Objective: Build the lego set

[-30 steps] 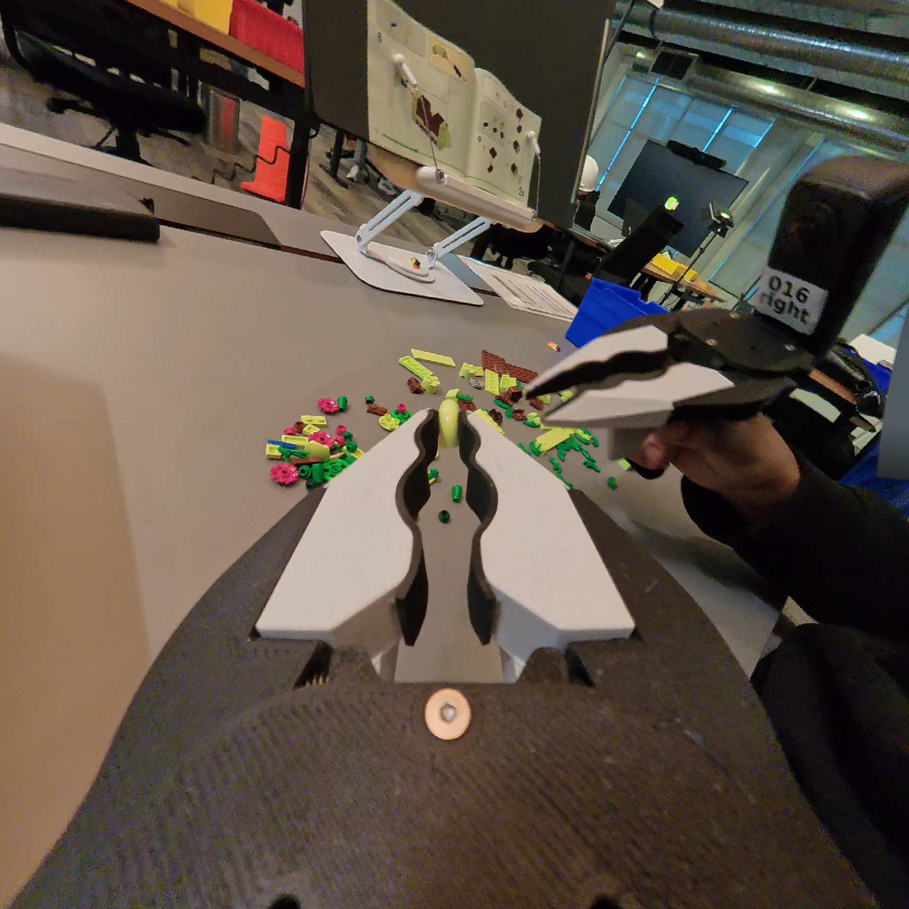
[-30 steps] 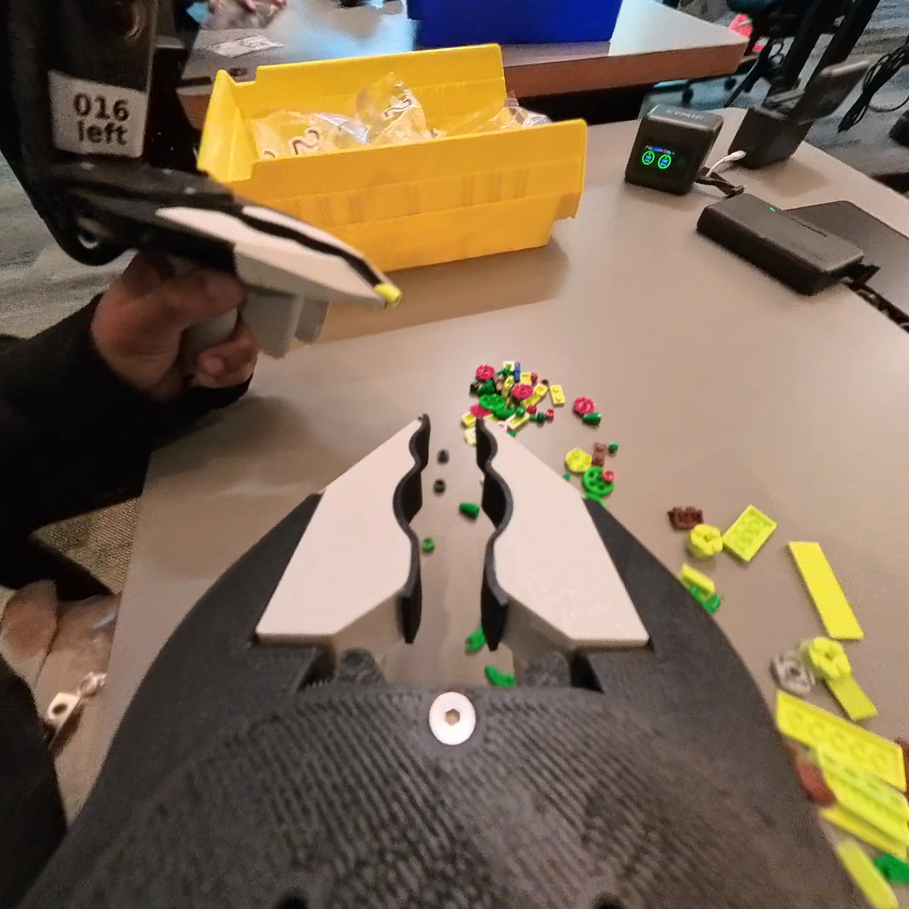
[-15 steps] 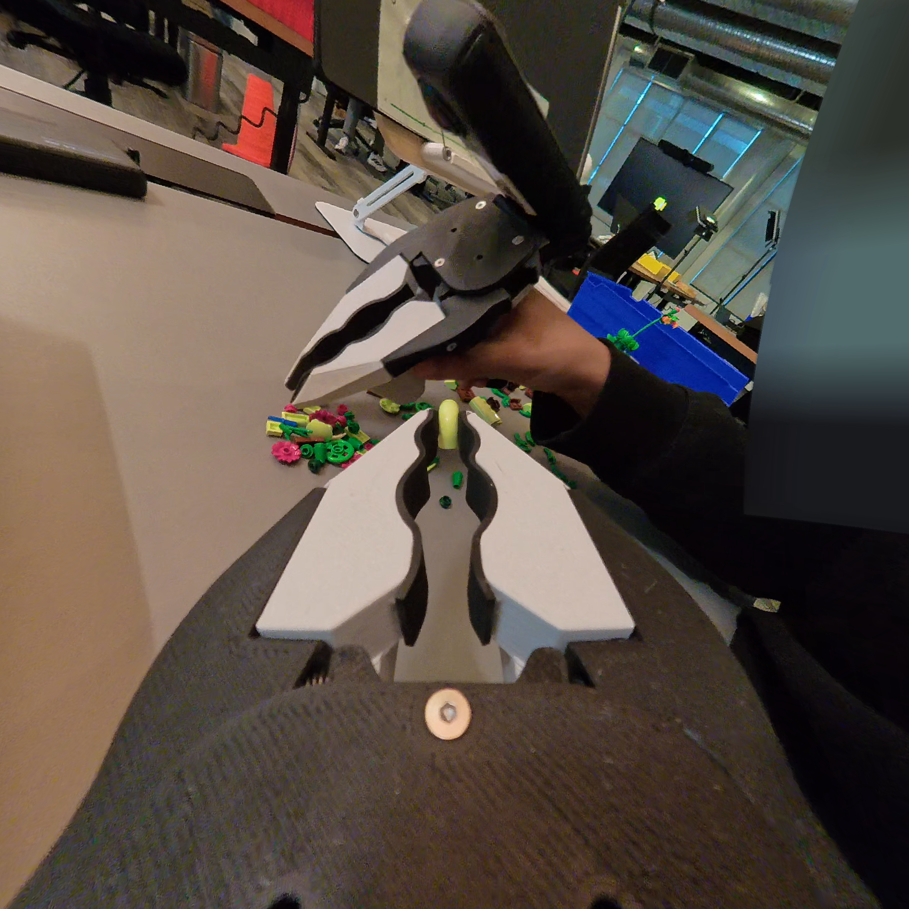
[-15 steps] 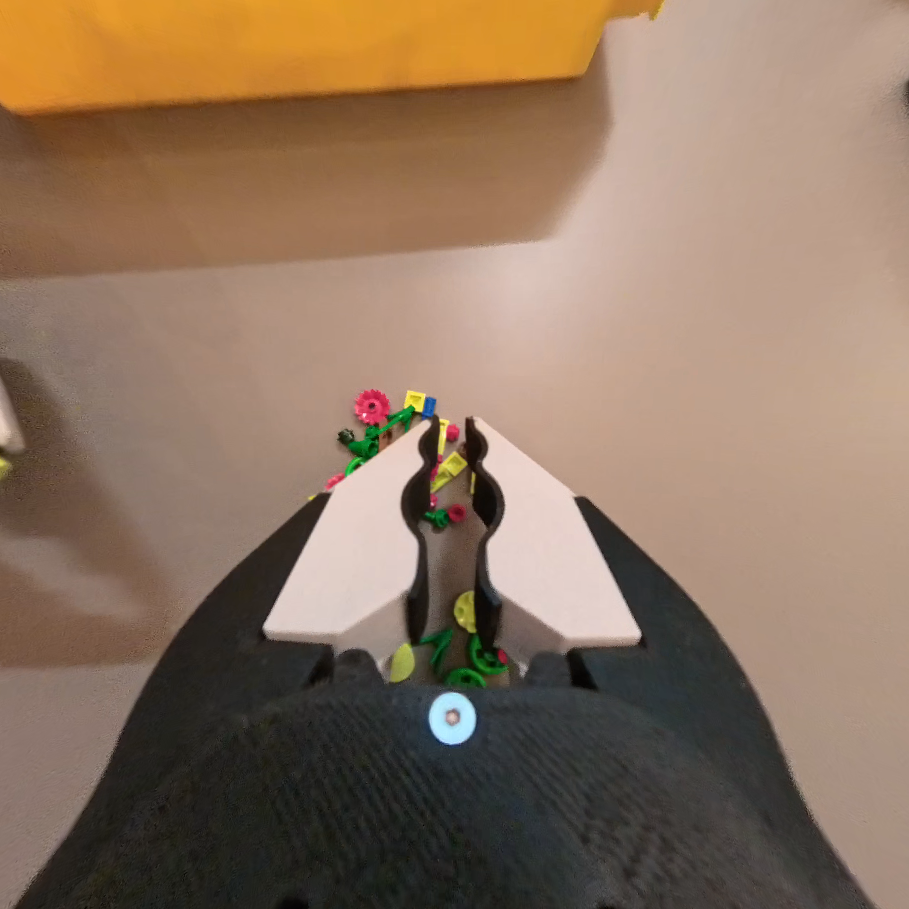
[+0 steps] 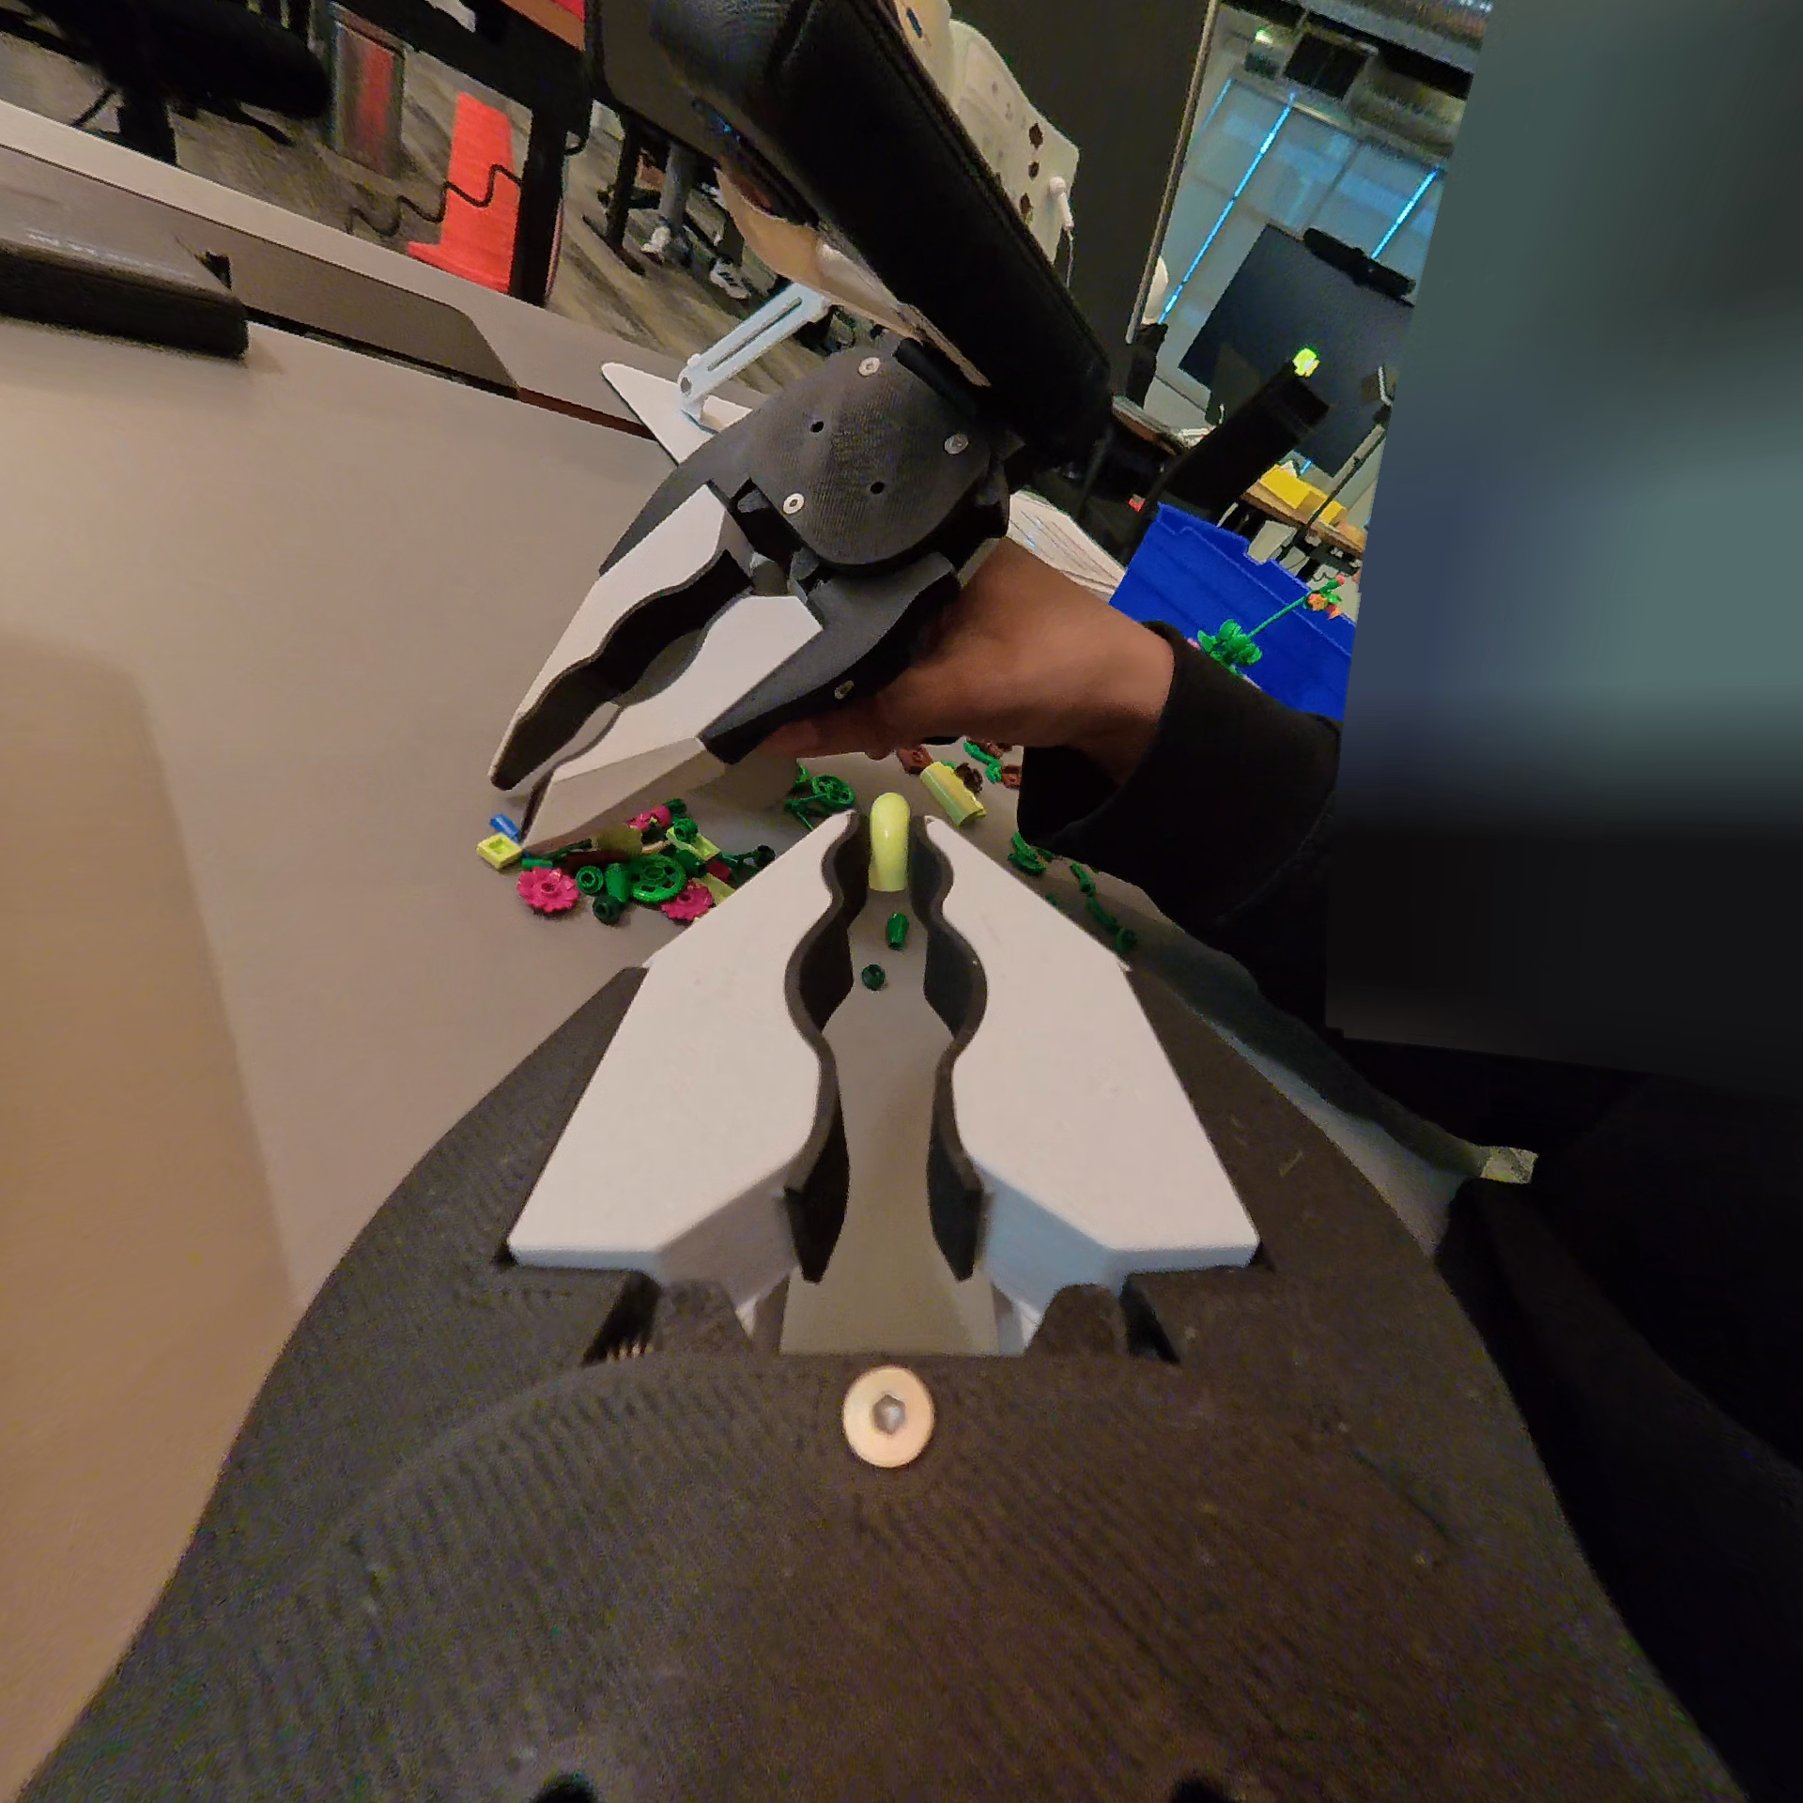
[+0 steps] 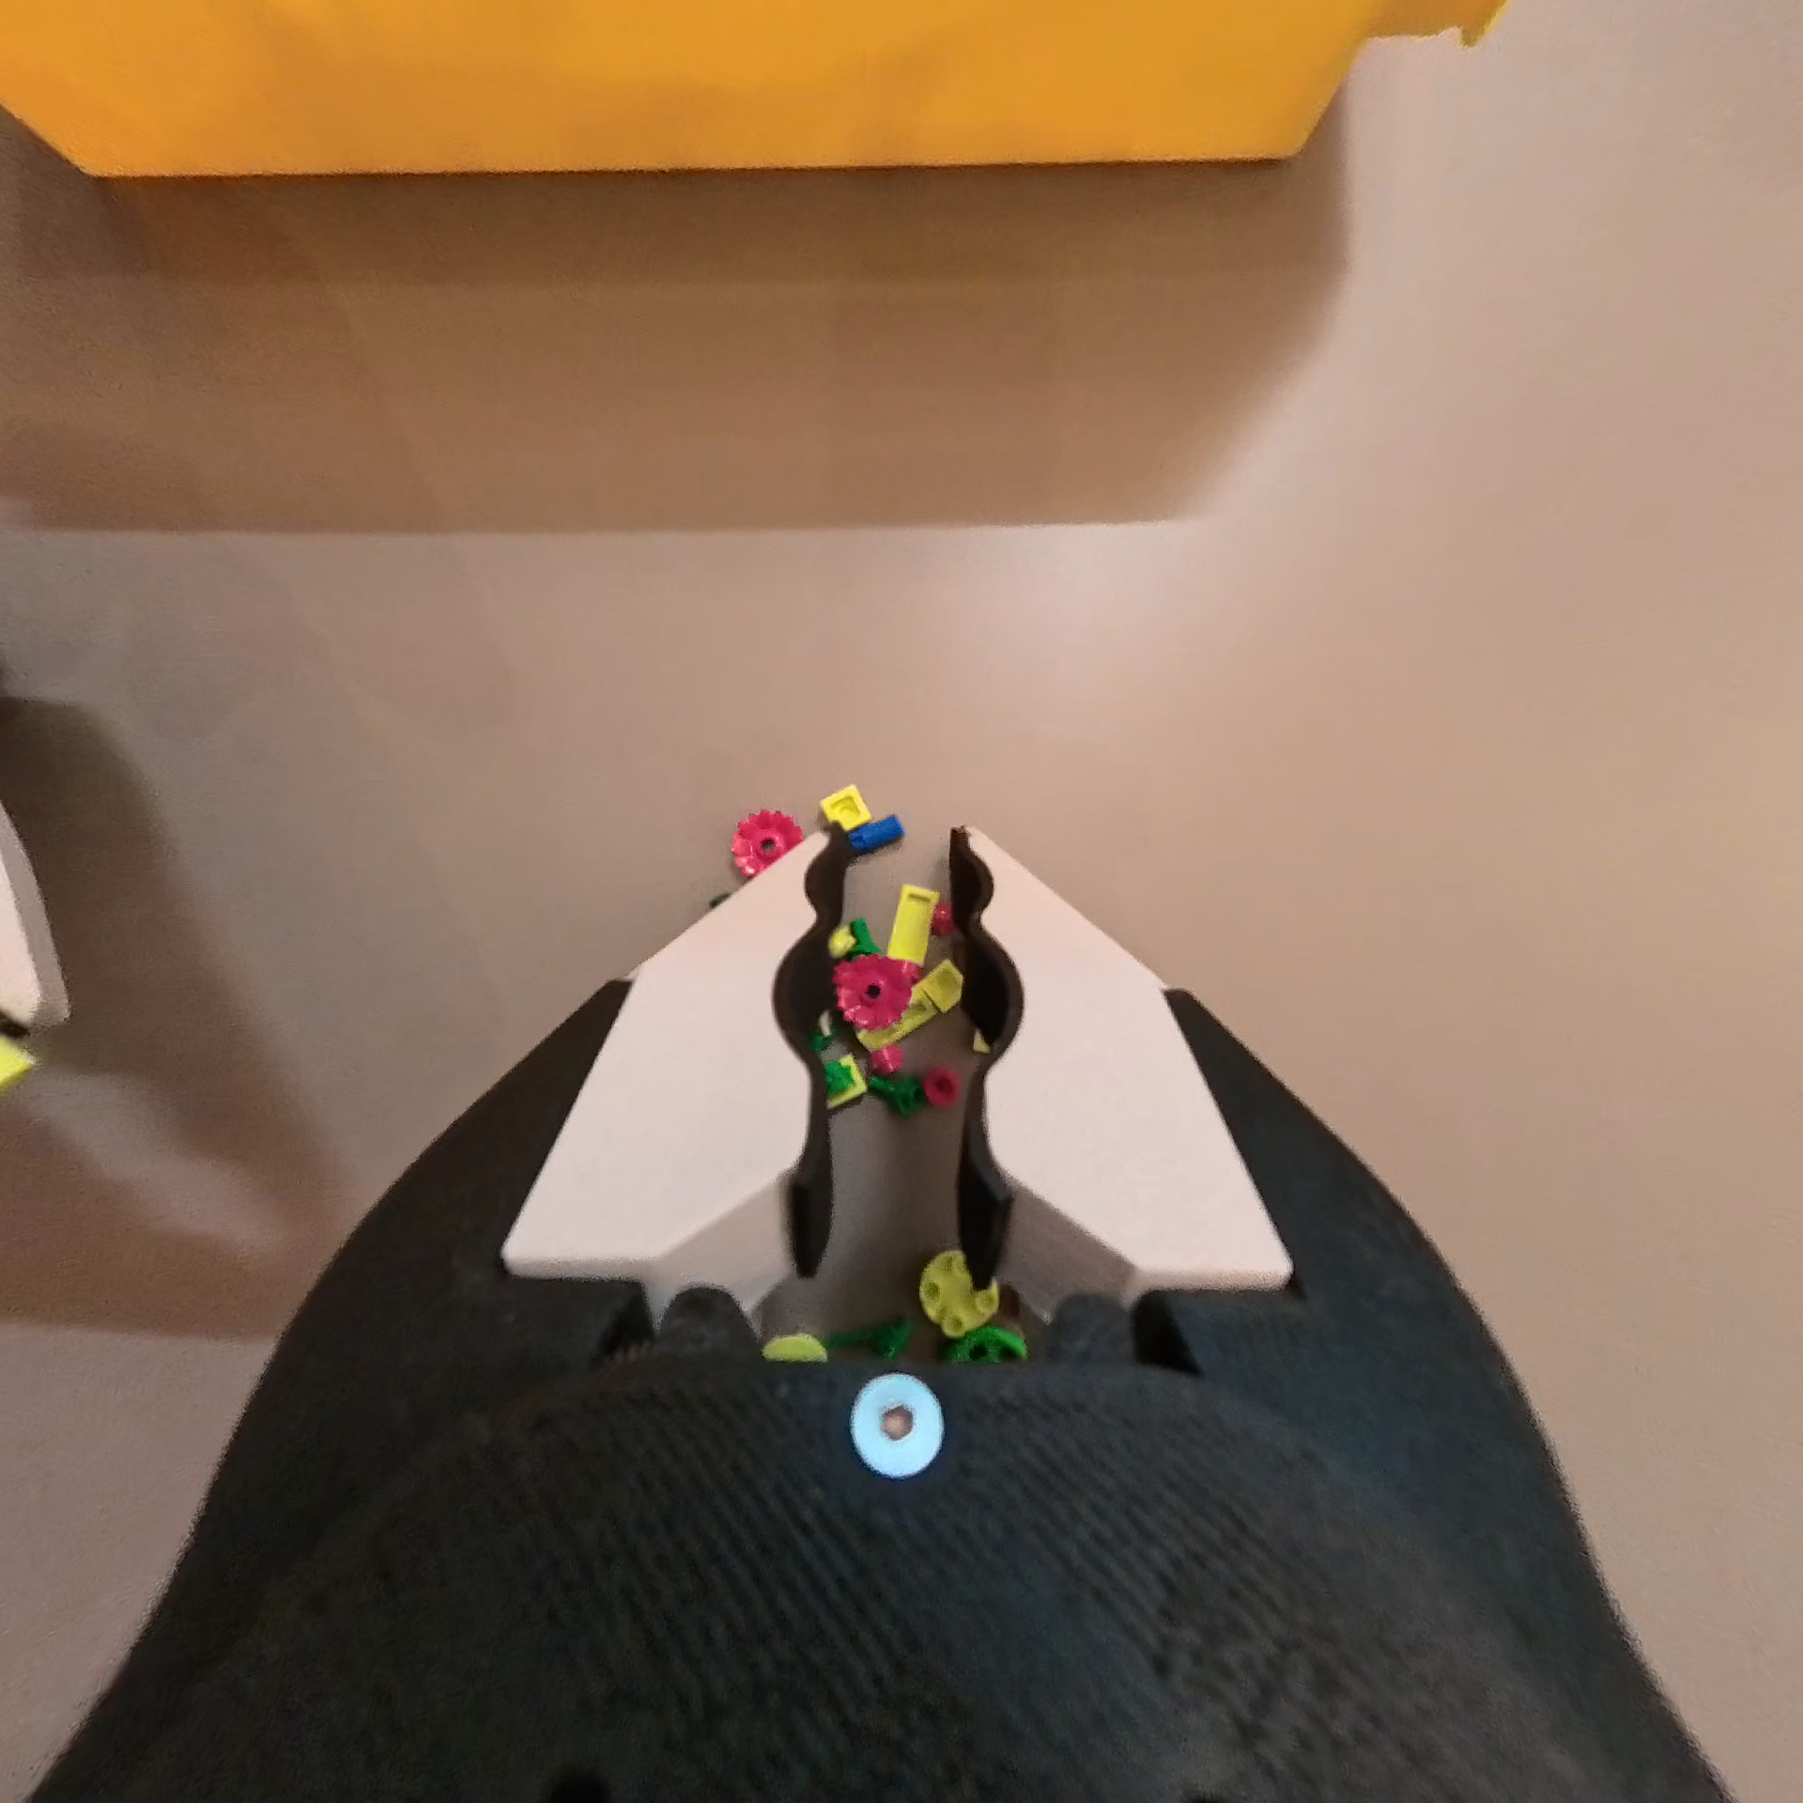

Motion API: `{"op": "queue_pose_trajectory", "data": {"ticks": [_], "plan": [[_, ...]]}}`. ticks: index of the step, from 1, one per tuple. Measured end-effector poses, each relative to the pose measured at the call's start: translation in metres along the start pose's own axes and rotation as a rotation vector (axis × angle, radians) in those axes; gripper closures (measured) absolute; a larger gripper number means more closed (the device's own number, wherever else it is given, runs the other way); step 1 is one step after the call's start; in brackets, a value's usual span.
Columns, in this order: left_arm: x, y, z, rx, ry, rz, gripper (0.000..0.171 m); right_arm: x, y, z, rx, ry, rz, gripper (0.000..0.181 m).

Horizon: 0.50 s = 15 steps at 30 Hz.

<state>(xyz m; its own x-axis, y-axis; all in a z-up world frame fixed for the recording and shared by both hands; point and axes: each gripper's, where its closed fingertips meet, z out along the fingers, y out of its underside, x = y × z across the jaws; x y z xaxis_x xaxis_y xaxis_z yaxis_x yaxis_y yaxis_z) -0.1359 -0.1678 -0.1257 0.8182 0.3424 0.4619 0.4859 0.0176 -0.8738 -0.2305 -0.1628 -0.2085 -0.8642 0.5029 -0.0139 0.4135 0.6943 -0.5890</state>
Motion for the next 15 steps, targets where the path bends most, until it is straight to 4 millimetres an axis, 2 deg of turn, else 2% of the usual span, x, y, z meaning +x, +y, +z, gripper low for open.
{"op": "queue_pose_trajectory", "data": {"ticks": [8, 15], "plan": [[0.001, -0.002, -0.001, 0.013, 0.016, -0.014, 0.166, -0.016, -0.001, 0.001, -0.010, -0.101, -0.011, 0.159], [0.001, -0.003, -0.002, 0.022, 0.026, -0.020, 0.166, -0.039, 0.001, -0.001, -0.020, -0.195, -0.042, 0.161]]}}
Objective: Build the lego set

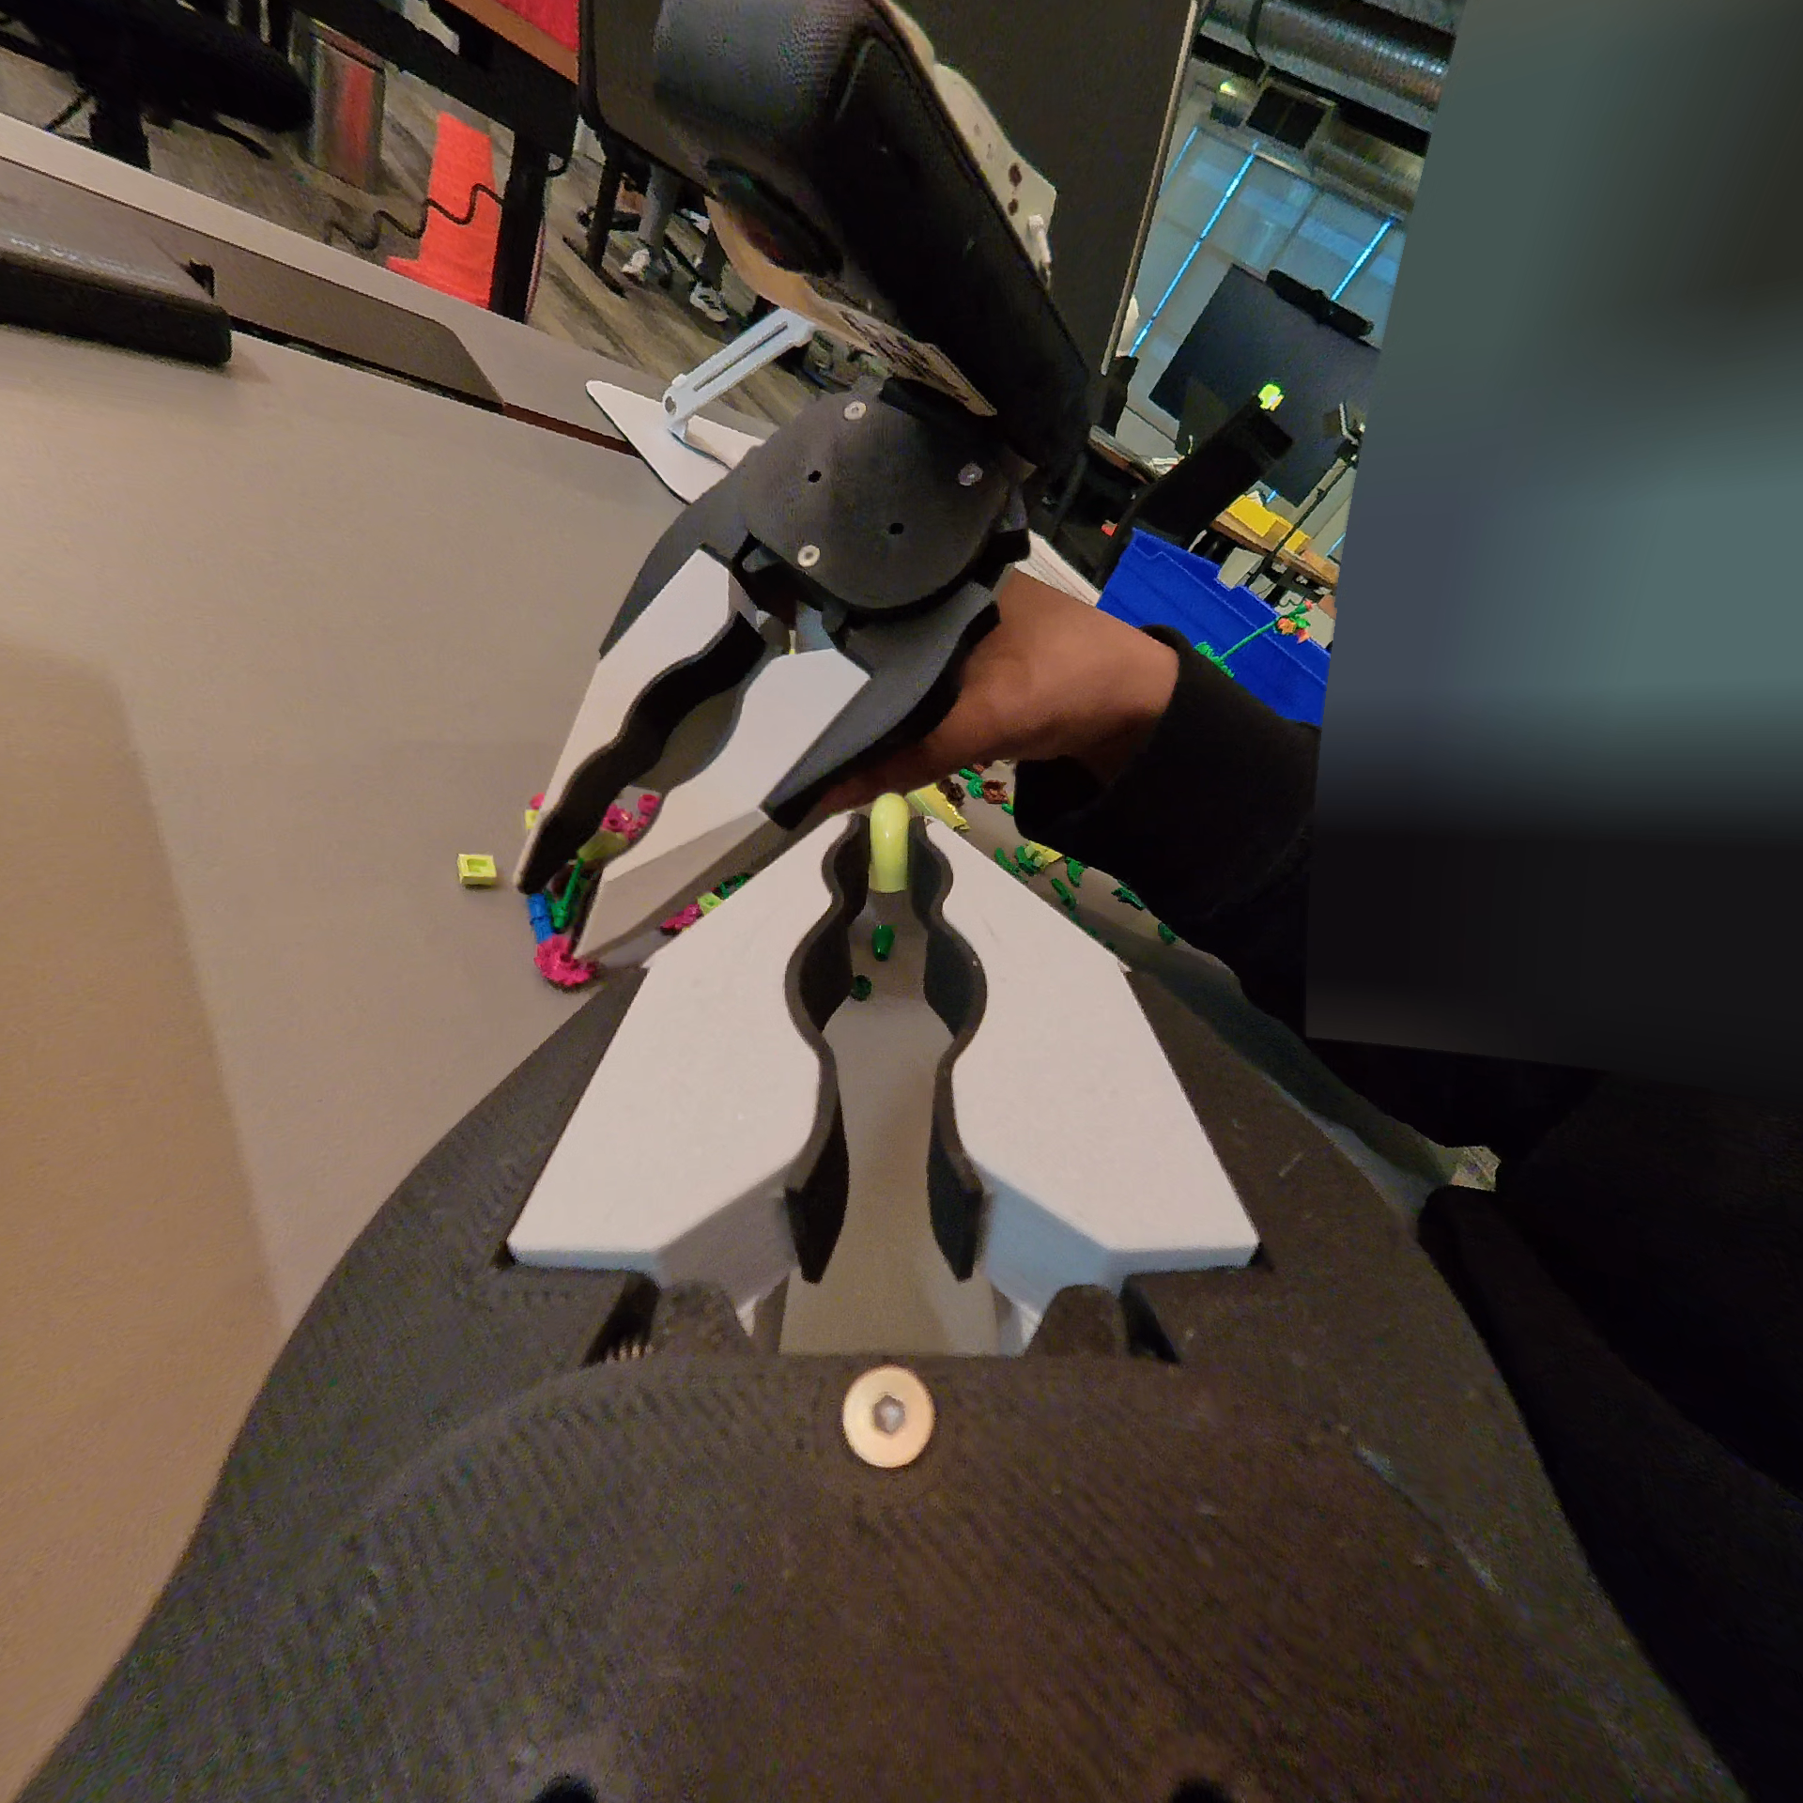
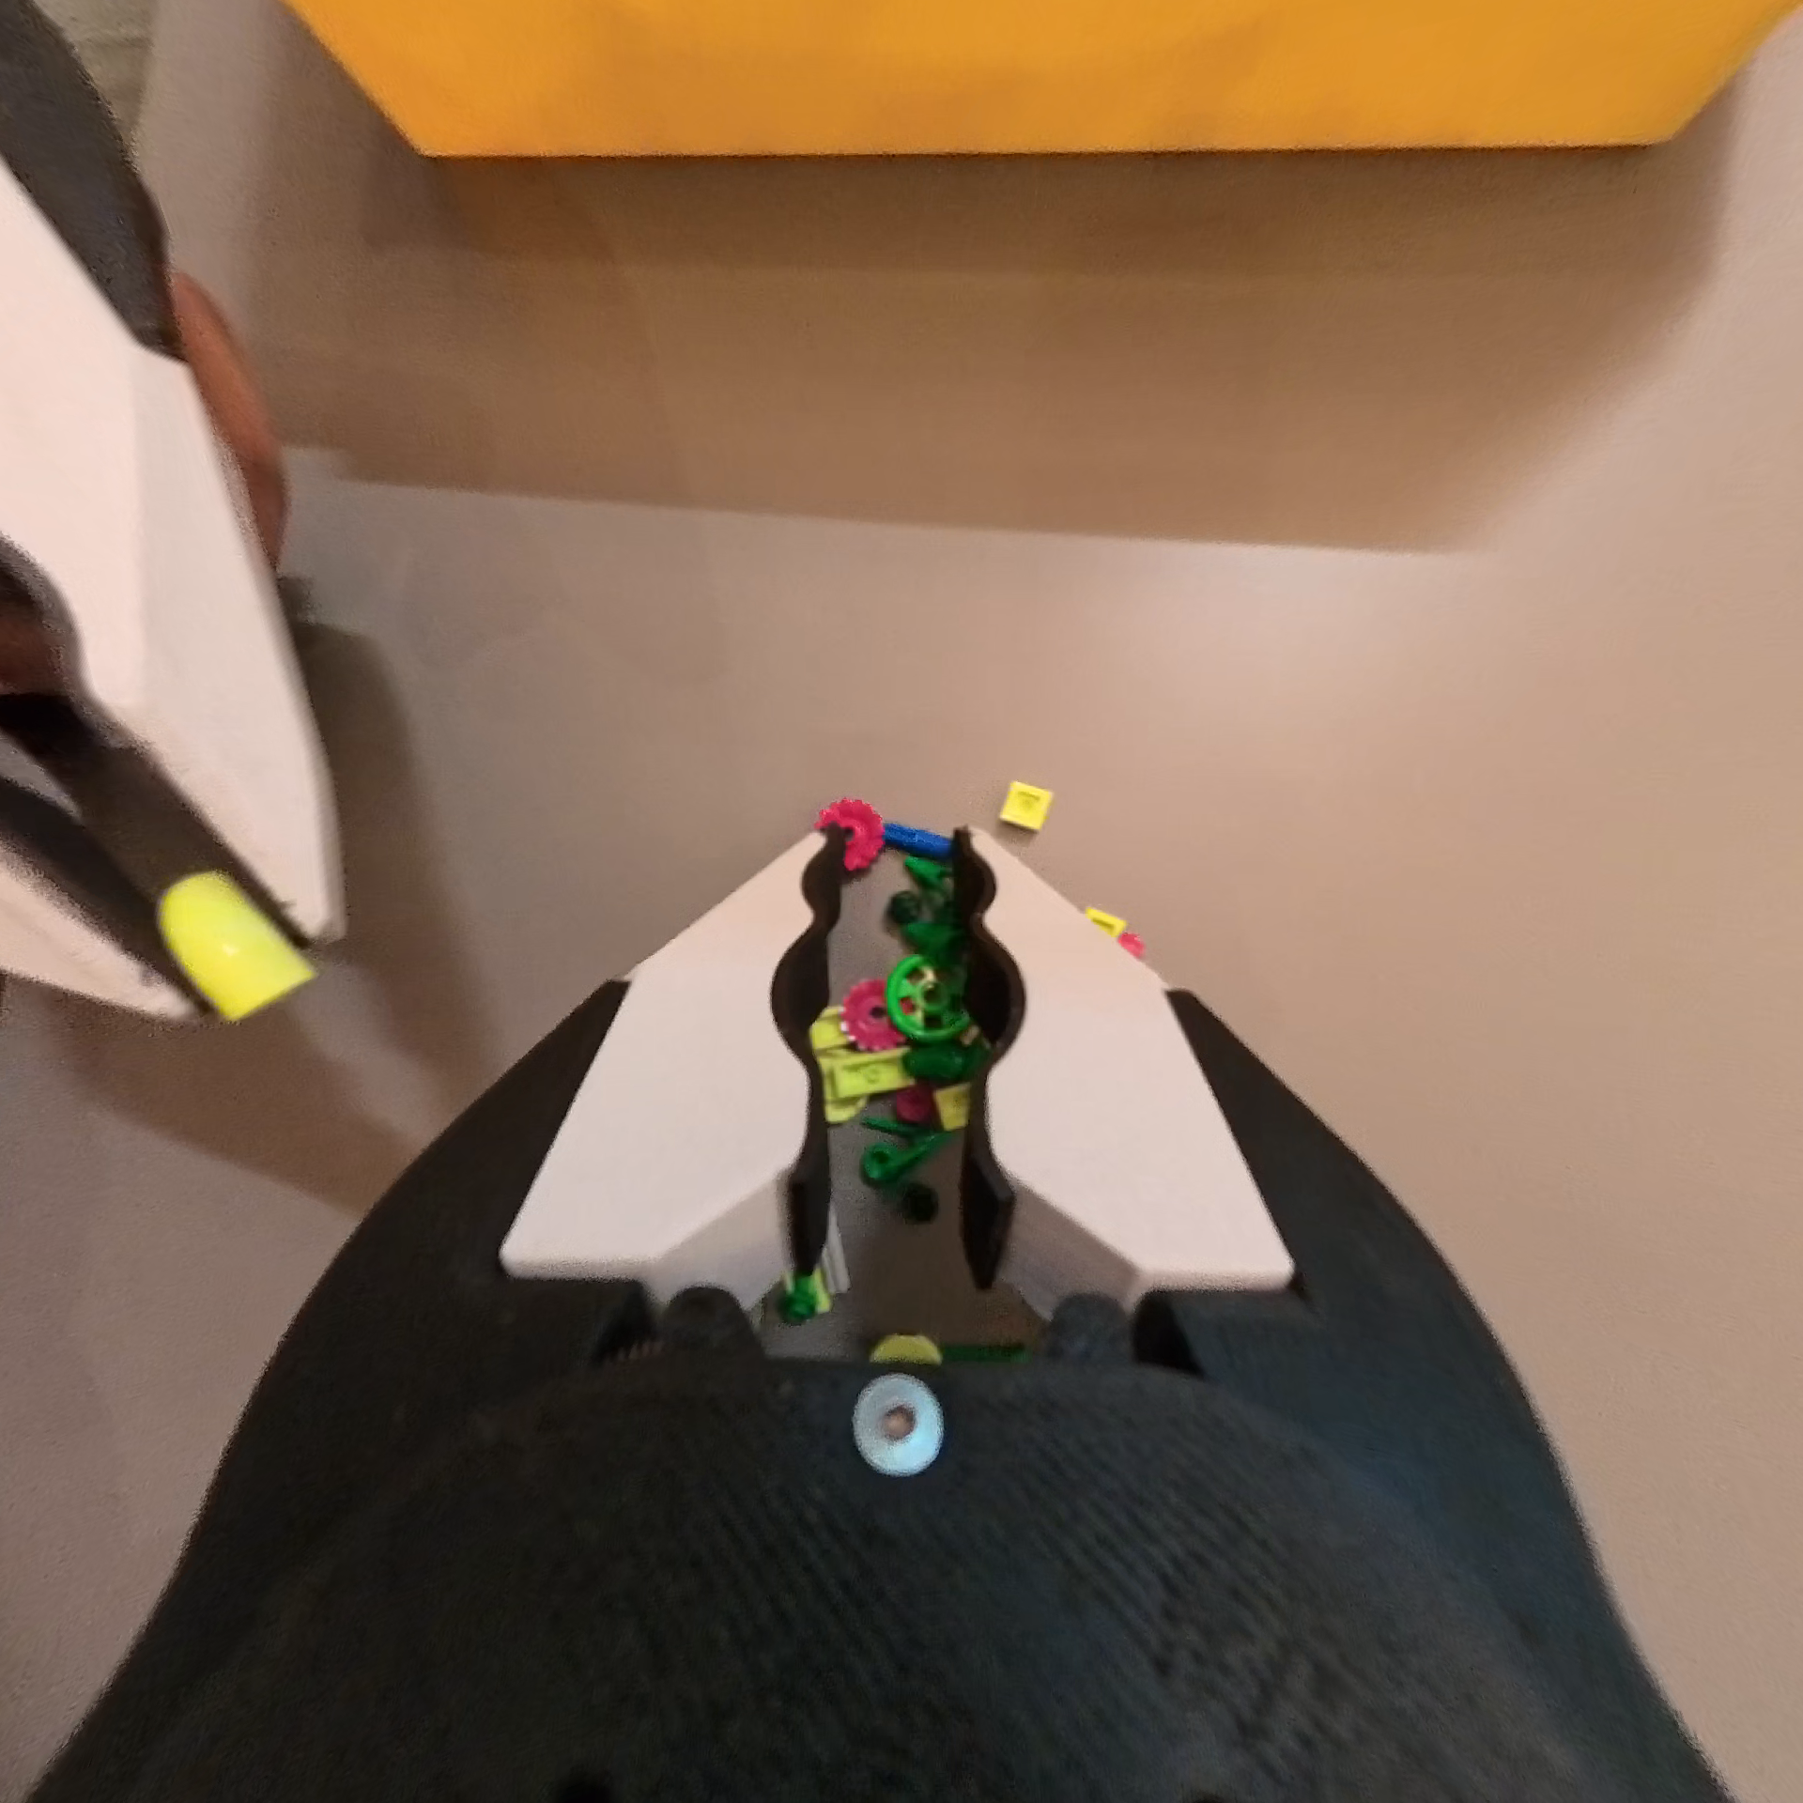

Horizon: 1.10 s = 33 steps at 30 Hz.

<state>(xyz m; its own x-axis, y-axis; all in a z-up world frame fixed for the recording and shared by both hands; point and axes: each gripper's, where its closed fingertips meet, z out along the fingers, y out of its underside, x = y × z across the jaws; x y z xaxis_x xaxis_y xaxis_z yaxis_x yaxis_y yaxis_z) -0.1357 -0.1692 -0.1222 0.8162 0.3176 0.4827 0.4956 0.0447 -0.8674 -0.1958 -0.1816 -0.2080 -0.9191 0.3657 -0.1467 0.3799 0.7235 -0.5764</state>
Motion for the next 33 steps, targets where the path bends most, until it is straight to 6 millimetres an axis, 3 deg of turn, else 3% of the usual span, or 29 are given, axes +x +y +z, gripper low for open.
{"op": "queue_pose_trajectory", "data": {"ticks": [6, 13, 22, 33], "plan": [[0.000, -0.001, -0.001, 0.007, 0.005, -0.005, 0.166, -0.013, 0.006, 0.000, -0.033, -0.027, -0.035, 0.162], [0.000, -0.002, -0.002, 0.010, 0.006, -0.007, 0.166, -0.004, -0.005, -0.004, 0.024, 0.021, -0.094, 0.167], [-0.001, -0.002, -0.002, 0.012, 0.005, -0.009, 0.166, 0.004, 0.001, 0.005, 0.004, 0.069, -0.094, 0.181], [0.000, -0.002, -0.001, 0.013, 0.009, -0.010, 0.166, 0.004, -0.007, 0.008, 0.042, 0.070, 0.041, 0.166]]}}
